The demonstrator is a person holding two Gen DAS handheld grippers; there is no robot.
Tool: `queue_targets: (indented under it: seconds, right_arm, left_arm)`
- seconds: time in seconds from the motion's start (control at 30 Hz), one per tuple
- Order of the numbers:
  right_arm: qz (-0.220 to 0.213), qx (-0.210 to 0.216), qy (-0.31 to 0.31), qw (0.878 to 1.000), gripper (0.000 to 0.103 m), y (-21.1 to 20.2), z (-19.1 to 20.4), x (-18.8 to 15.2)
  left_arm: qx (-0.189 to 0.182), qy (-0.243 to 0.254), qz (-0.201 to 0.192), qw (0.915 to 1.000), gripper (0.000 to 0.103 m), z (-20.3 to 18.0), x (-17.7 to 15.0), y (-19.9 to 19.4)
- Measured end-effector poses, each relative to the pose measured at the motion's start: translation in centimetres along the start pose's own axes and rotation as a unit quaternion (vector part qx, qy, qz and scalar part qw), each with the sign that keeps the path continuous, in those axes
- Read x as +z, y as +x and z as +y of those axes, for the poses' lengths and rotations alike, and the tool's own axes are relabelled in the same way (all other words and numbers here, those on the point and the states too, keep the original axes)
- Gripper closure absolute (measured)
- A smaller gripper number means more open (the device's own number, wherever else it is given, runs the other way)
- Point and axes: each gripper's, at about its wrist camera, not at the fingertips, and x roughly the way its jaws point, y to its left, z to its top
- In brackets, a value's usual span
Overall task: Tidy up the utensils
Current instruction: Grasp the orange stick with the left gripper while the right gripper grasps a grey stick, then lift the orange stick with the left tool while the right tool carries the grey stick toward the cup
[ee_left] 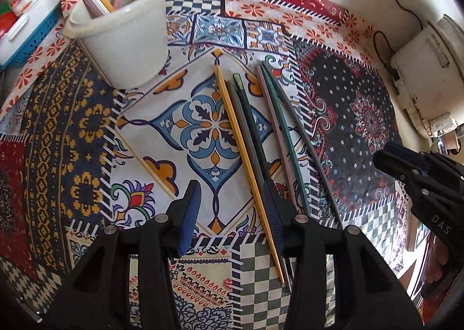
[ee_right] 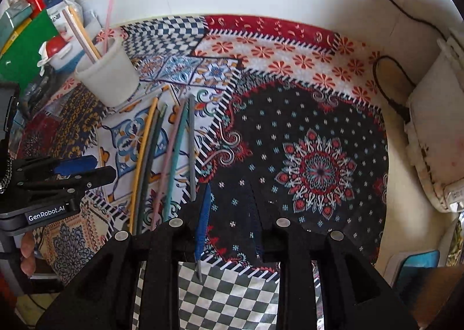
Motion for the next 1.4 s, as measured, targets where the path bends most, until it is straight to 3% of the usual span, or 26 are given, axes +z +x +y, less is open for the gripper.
queue_targets:
  seconds: [0.23,0.37,0.63,0.77,0.83,0.9,1.17,1.4]
  right_arm:
    - [0.041,0.004,0.026,0.999,0.079,3.0,-1.7,-0.8]
    - [0.053,0.034,0.031,0.998,0.079,3.7,-1.4,-0.5]
    - [0.051,0.047,-0.028,0.997,0.079,4.7,2.0,0.1]
    - [0.042,0.028,-0.058,0.997,0.079,4.8,3.3,0.3]
    - [0.041,0.019,-0.062,0.997,0.091,4.8,3.8,0.5]
    - [0.046,0.020,-0.062,0.997,0.097,4.7,3.5,0.4]
    - [0.074,0.042,-0.049,0.995,0.098,4.1,0.5,-0.6]
    - [0.092,0.047,-0.067,0.992,0.097,4.6,0.5,0.6]
  left_arm:
    - [-0.002,0.008,0.007,0.9999,0.064,-0.7,0.2,1.6]
    - [0.004,0.010,0.003,0.9999,0.074,-0.7,0.8,1.8]
    - [0.013,0.012,-0.002,0.9998,0.099,-0.1,1.6,2.1]
    - [0.008,0.014,0.004,0.9999,0.099,0.4,1.7,2.2]
    - [0.011,0.019,0.009,0.9997,0.099,1.0,1.5,1.9]
    - [0.006,0.021,0.017,0.9996,0.099,1.7,1.1,1.7]
    - [-0.003,0.039,0.065,0.9971,0.099,4.2,-0.2,0.8]
    - [-0.003,0.044,0.088,0.9951,0.098,4.2,1.2,1.3]
